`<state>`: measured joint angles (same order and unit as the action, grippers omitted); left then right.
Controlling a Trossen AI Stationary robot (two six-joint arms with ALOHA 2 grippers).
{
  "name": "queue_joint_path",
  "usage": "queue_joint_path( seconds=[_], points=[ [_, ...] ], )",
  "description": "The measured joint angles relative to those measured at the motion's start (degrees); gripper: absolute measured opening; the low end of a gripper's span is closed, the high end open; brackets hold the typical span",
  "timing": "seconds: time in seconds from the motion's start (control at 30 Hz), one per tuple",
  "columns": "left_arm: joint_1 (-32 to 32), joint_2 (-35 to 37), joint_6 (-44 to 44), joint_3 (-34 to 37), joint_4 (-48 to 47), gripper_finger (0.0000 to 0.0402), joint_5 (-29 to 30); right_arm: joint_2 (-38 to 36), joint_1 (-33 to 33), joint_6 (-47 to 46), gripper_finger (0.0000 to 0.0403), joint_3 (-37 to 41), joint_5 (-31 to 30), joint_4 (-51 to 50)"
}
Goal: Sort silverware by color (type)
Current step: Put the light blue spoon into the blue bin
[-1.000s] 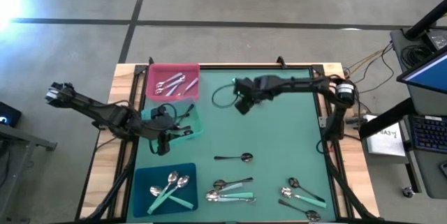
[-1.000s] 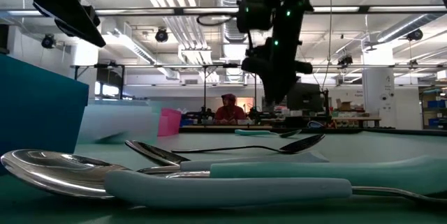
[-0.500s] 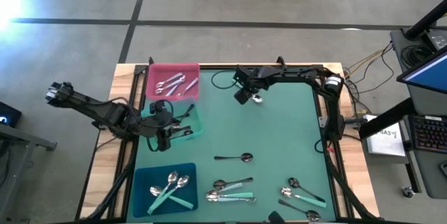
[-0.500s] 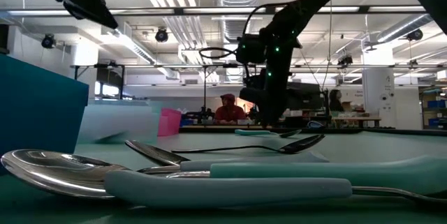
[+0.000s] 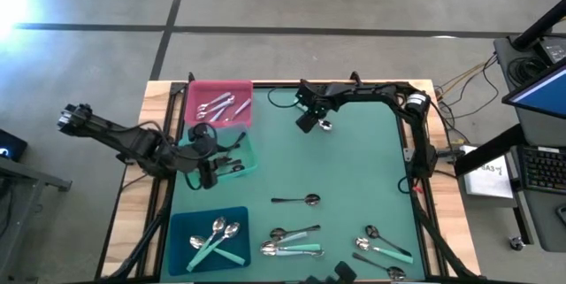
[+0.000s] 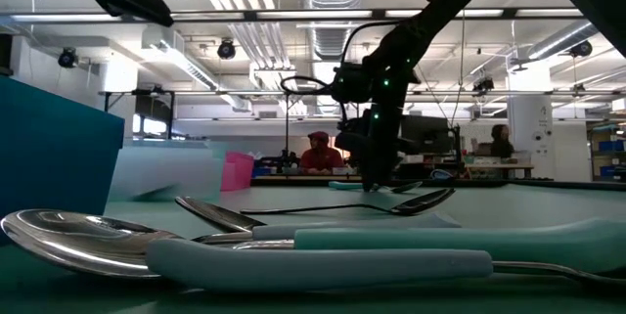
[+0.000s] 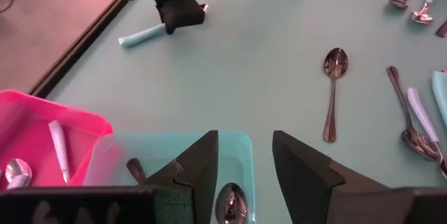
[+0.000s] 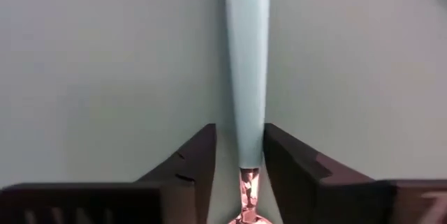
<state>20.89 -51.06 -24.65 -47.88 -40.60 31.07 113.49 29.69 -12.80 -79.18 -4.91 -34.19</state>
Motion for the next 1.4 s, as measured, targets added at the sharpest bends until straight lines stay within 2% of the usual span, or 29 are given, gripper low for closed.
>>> queue_joint_path(
  seconds=[0.17, 0.4, 0.57, 0.73, 0.87, 1.0, 1.17, 1.4],
  points=[
    [0.0, -1.2, -2.0, 2.4, 2.0, 0.0121, 0.0, -0.3, 0.0, 1.2, 0.0029, 0.1, 1.2, 0.3],
    [0.0, -4.0, -4.5, 7.0, 8.0, 0.0121, 0.1, -2.3, 0.1, 2.2, 0.0028, 0.2, 2.2, 0.1],
    [0.0, -6.4, -4.6, 9.2, 14.2, 0.0121, 0.5, -5.7, -2.2, 2.3, 0.0028, 0.0, 2.0, 1.1],
    [0.0, -9.2, -4.4, 11.8, 21.3, 0.0121, 6.4, -8.9, -7.5, 4.2, 0.0028, -0.1, 2.2, 4.2],
    [0.0, -10.8, -5.7, 14.5, 27.5, 0.0121, 16.5, -11.9, -13.0, 6.5, 0.0028, -0.1, 0.3, 8.1],
    [0.0, -11.9, -6.3, 18.3, 38.8, 0.0121, 25.7, -14.1, -18.9, 10.8, 0.0028, -0.1, -6.9, 12.7],
    [0.0, -13.2, -3.5, 23.5, 56.8, 0.0121, 28.3, -15.6, -25.4, 15.9, 0.0028, -0.1, -16.7, 21.8],
    [0.0, -15.7, 7.8, 27.0, 82.6, 0.0121, 28.6, -15.5, -30.0, 21.8, 0.0028, -0.1, -17.6, 33.2]
  ],
)
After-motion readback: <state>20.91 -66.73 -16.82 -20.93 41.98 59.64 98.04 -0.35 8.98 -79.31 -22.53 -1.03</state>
